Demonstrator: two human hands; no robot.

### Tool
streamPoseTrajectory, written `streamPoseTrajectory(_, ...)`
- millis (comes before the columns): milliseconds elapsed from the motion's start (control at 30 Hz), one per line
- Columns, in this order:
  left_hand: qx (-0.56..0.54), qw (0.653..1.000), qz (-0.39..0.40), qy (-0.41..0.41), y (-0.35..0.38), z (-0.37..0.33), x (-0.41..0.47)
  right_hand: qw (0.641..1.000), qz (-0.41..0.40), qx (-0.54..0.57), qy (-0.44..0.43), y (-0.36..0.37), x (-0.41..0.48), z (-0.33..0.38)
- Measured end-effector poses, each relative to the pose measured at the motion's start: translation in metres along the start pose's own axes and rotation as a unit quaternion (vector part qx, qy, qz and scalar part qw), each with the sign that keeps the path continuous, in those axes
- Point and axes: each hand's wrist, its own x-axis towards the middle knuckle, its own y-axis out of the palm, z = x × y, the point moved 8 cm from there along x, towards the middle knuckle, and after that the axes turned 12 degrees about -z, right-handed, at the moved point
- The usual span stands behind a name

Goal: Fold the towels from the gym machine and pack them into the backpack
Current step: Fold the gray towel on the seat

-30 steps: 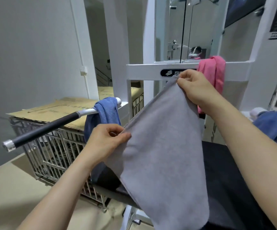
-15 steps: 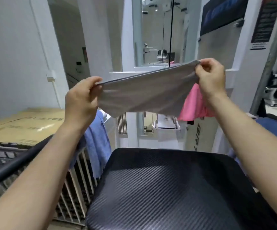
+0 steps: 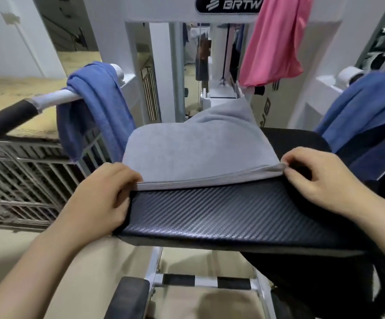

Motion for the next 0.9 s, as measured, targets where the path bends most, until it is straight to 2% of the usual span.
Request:
streamPoseTrajectory(67, -0.002, 1.0, -0.002, -0.008, -0.001, 0.004, -0.002, 0.993, 0.015, -0.084, -0.085, 0.005, -0.006, 0.016)
streamPoseTrajectory(167, 0.013, 1.0, -0.026, -0.01, -0.005, 0.006, -0.003, 0.968, 0.003, -0.151, -0.198, 0.011, -0.012, 0.035)
streamPoseTrajectory(233, 0.029, 0.999, -0.04, 0.001, -0.01, 0.004, -0.004, 0.952, -0.014, -0.181, -0.247, 0.012, -0.015, 0.043)
streamPoseTrajectory(300, 0.027, 0.998, -0.046, 0.026, -0.016, -0.002, -0.01, 0.948, -0.012, -0.185, -0.259, 0.009, -0.02, 0.044)
streamPoseTrajectory(367, 0.009, 0.998, -0.037, 0.053, -0.02, -0.014, -0.02, 0.962, 0.01, -0.158, -0.222, 0.0, -0.029, 0.039)
streamPoseTrajectory(467, -0.051, 0.997, -0.006, 0.065, -0.025, -0.032, -0.036, 0.993, 0.068, -0.068, -0.068, -0.018, -0.035, 0.023)
streamPoseTrajectory(533, -0.115, 0.993, 0.025, 0.023, -0.025, -0.033, -0.04, 0.99, 0.129, -0.052, -0.01, -0.019, -0.041, 0.019)
streamPoseTrajectory(667, -0.184, 0.975, 0.109, -0.059, -0.012, -0.025, -0.044, 0.97, 0.238, -0.049, 0.025, -0.013, -0.051, 0.025)
streamPoseTrajectory(767, -0.208, 0.965, 0.128, -0.092, -0.007, -0.02, -0.043, 0.975, 0.22, -0.031, 0.02, -0.013, -0.059, 0.033)
streamPoseTrajectory(900, -0.216, 0.963, 0.124, -0.102, -0.005, -0.013, -0.048, 0.991, 0.097, 0.066, 0.061, -0.024, -0.078, 0.029)
